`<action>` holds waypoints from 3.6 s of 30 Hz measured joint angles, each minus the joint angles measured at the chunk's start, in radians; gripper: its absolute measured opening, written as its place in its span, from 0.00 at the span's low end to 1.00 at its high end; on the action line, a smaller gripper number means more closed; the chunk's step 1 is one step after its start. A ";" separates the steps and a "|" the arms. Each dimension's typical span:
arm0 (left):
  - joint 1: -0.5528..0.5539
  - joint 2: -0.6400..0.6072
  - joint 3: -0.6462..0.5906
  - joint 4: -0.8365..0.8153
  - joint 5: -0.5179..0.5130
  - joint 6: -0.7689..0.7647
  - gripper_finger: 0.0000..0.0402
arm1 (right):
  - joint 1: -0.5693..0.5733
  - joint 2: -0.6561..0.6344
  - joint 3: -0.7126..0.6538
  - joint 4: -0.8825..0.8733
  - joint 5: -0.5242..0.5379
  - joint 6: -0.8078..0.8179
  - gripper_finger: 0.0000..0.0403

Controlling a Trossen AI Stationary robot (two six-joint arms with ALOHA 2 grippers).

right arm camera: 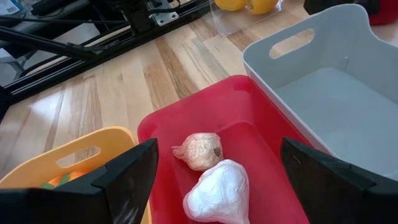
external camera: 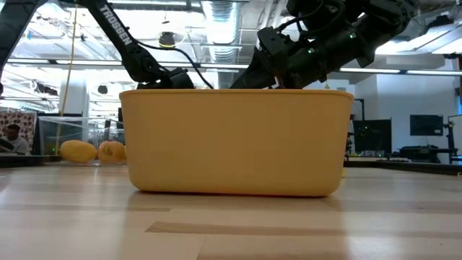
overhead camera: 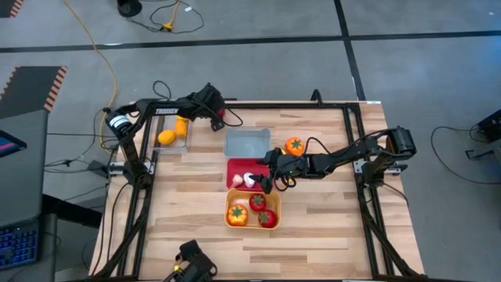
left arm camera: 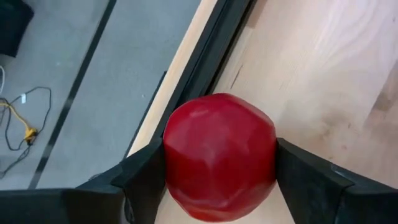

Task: Sort produce into baskets
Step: Put the red tomato into the yellow bin, then put the orange tomato into the yellow bin

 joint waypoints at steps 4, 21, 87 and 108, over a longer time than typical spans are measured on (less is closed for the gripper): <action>-0.004 -0.033 0.017 -0.017 0.002 0.012 0.63 | 0.000 0.000 0.000 0.001 0.000 0.000 0.91; -0.084 -0.370 0.171 -0.401 0.055 -0.056 0.63 | -0.014 -0.137 -0.001 -0.085 0.000 -0.045 0.91; -0.990 -0.171 0.319 -0.494 0.212 -0.457 0.91 | -0.108 -0.436 0.000 -0.467 0.002 -0.157 0.91; -0.854 -0.775 0.027 -0.525 -0.044 -0.458 0.91 | -0.306 -0.442 0.000 -0.466 0.004 -0.147 0.91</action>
